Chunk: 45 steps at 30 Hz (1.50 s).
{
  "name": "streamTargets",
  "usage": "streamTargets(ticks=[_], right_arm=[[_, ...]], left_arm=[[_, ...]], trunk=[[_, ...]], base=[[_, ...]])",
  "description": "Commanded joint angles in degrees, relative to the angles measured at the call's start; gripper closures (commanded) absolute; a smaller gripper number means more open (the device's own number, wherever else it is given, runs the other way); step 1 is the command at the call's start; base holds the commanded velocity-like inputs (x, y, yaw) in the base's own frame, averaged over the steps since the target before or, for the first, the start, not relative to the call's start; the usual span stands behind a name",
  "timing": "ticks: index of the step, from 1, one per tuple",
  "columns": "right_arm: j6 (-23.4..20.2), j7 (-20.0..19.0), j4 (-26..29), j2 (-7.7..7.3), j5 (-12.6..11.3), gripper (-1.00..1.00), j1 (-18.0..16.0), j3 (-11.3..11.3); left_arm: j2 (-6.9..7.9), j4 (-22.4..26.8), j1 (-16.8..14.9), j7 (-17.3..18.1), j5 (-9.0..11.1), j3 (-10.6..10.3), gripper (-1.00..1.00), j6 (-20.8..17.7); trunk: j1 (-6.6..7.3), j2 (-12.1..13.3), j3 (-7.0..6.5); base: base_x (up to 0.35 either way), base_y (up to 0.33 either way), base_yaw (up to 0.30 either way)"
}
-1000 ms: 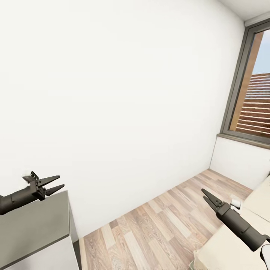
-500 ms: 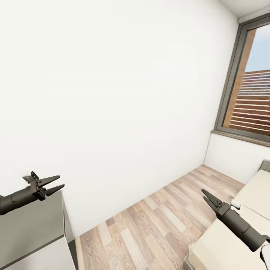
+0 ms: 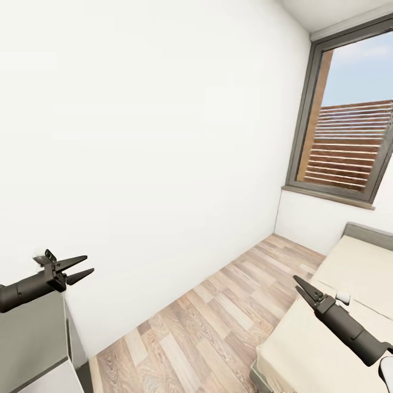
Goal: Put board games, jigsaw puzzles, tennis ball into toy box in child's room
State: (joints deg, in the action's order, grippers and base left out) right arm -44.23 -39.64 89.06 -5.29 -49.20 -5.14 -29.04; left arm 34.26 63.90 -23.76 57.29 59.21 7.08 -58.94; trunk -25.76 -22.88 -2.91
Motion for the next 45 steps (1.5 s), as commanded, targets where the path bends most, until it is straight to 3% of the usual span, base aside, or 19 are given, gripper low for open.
streamTargets(ticks=[1, 10, 19, 45], right_arm=[[-0.4, -0.1, 0.0, 0.01, -0.1, -1.00, 0.0, -0.1], [-0.3, -0.1, 0.0, 0.01, -0.1, -1.00, 0.0, -0.1], [-0.3, -0.1, 0.0, 0.01, -0.2, -1.00, 0.0, -0.1], [-0.2, -0.1, 0.0, 0.01, -0.2, -1.00, 0.0, -0.1]], left_arm=[[0.02, 0.0, 0.0, 0.2, -0.1, 0.0, -1.00, -0.2], [0.02, 0.0, 0.0, 0.2, -0.2, 0.0, -1.00, -0.2], [0.02, 0.0, 0.0, 0.2, -1.7, 0.1, -1.00, -0.2], [-0.06, 0.0, 0.0, 0.6, -1.9, 0.1, -1.00, 2.3]], trunk=[[-0.02, 0.0, 0.02], [-0.02, 0.0, 0.03], [-0.02, 0.0, 0.03], [-0.02, 0.0, 0.03]], base=[[0.000, 0.000, -0.276], [0.000, 0.000, -0.277], [0.000, 0.000, -0.277], [0.064, 0.000, -0.277]])
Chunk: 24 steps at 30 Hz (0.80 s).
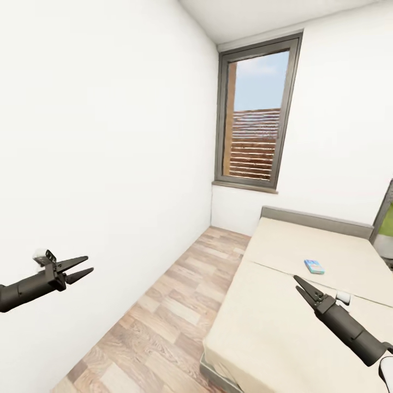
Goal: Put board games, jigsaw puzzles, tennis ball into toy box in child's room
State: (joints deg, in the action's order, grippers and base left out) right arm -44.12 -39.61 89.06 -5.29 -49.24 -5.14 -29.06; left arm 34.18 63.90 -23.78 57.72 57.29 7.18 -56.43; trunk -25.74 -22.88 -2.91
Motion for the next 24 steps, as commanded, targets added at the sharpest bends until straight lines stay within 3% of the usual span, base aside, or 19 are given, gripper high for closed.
streamTargets(ticks=[1, 11, 24], right_arm=[[-0.4, -0.1, 0.0, 0.01, -0.1, -1.00, 0.0, -0.1], [-0.4, -0.1, 0.0, 0.01, -0.1, -1.00, 0.0, -0.1], [-0.4, 0.0, 0.0, -0.01, -0.2, -1.00, 0.0, 0.0]], left_arm=[[0.01, 0.0, 0.0, 0.1, 0.0, 0.0, -1.00, -0.2], [-0.04, 0.0, 0.0, 0.0, 0.0, 0.0, -1.00, -0.2], [-0.08, 0.0, 0.0, 0.0, 0.0, 0.0, -1.00, -0.1]], trunk=[[-0.04, 0.0, 0.02], [-0.04, 0.0, 0.02], [-0.04, 0.0, 0.24]], base=[[0.238, 0.000, -0.277], [0.303, 0.000, -0.265], [0.290, 0.000, -0.066]])
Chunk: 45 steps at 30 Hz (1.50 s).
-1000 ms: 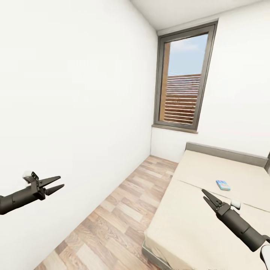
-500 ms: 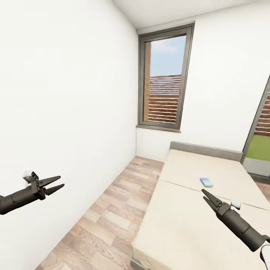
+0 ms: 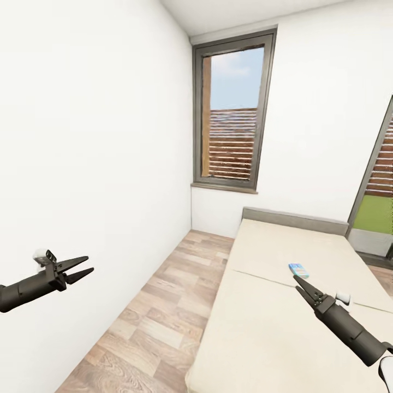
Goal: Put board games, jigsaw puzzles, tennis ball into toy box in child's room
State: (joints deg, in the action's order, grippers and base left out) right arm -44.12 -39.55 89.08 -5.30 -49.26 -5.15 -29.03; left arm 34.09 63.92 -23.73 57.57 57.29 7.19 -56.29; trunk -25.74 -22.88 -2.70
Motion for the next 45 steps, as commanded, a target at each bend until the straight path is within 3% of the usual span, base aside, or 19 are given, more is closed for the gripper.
streamTargets(ticks=[1, 16, 28, 45], right_arm=[[-0.4, -0.1, 0.0, -0.03, -0.2, -1.00, 0.0, -0.1], [-0.4, -0.1, -0.5, -0.07, -0.3, -1.00, 0.0, -0.2], [-0.3, -0.1, -1.5, -0.16, -0.2, -1.00, -0.1, -0.2], [-0.3, 0.0, -2.5, -0.26, -0.1, -1.00, -0.2, -0.2]], left_arm=[[-0.01, 0.0, 0.0, 0.1, 0.0, 0.0, -1.00, -0.2], [-0.49, 0.0, 0.0, 0.5, 0.0, 0.0, -1.00, 0.2], [-0.48, 0.0, -0.1, 0.5, 0.0, 0.0, -1.00, 0.2], [-0.52, 0.0, 0.0, 0.5, 0.0, 0.0, -1.00, 0.2]], trunk=[[-0.04, 0.0, 0.09], [-0.04, 0.0, 1.33], [-0.04, 0.0, 2.35], [-0.04, 0.0, 2.95]], base=[[0.164, 0.000, -0.077], [0.030, 0.016, -0.094], [0.000, 0.204, -0.123], [0.035, 0.089, -0.217]])
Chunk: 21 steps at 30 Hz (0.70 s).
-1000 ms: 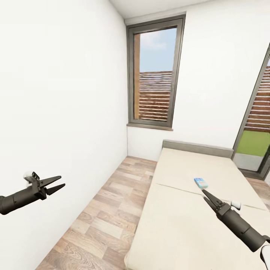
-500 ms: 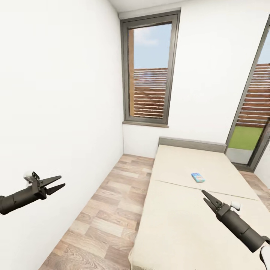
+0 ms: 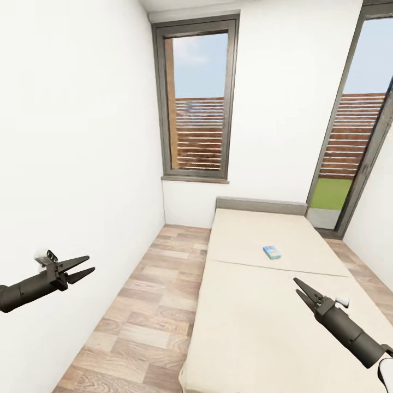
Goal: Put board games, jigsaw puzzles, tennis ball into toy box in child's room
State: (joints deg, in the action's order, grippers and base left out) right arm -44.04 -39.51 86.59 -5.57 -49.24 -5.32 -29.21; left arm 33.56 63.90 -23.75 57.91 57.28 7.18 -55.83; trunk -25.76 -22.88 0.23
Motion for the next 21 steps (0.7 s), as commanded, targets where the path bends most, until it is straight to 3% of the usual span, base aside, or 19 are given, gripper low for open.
streamTargets(ticks=[1, 21], right_arm=[[-0.4, -0.1, 0.0, 0.00, -0.1, -1.00, 0.0, -0.1], [-0.3, 0.0, -0.1, 0.04, -0.1, -1.00, -0.1, -0.1]], left_arm=[[0.02, 0.0, 0.0, 0.1, 0.0, 0.0, -1.00, -0.2], [0.01, 0.0, 0.0, 0.1, 0.0, 0.0, -1.00, -0.2]], trunk=[[-0.02, 0.0, 0.03], [-0.02, 0.0, 0.03]], base=[[0.005, 0.003, -0.252], [0.001, 0.011, -0.255]])
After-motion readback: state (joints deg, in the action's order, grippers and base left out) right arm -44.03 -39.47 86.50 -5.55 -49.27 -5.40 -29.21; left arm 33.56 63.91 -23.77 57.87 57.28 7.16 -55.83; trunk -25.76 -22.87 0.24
